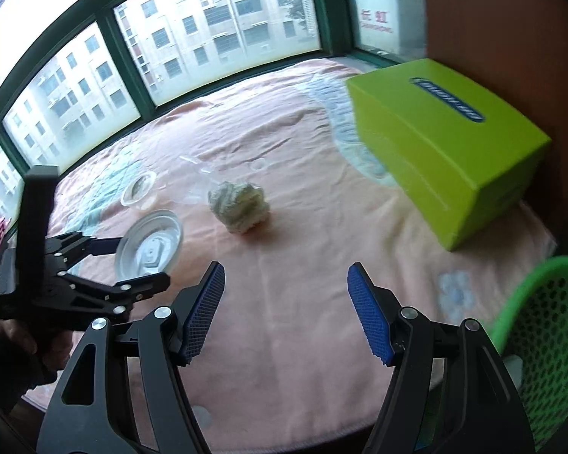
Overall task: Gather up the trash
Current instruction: 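Grasp the white plastic lid with the left tool while the right tool grasps the crumpled tissue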
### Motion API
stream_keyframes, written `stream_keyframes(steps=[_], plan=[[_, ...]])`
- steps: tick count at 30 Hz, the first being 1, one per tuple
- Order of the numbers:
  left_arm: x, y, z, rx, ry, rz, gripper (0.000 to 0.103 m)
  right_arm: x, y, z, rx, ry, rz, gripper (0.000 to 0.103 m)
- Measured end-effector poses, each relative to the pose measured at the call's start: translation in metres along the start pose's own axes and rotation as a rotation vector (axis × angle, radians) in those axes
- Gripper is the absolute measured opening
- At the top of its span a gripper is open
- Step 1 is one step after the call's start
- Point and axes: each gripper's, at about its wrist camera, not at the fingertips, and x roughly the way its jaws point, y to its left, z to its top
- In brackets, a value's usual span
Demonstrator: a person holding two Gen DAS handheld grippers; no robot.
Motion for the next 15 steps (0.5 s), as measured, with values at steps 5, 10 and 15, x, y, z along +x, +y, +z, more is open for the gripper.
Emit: stream_keyframes(steps=[5,10,15], plan=[[-0.017,0.019,-0.008,-0.035,-0.017,0.016,0.088,0.024,0.015,0.015,-0.021,0.013,0.043,0.067],[-0.030,0.033,-0.013,-0.067,-0.035,0.022,0.088,0.057,0.026,0.029,-0.027,0.042,0.070,0.067],[-0.036,0.039,-0.018,-0.084,-0.044,0.014,0.088,0.083,0.031,0.037,-0.033,0.071,0.043,0.068]])
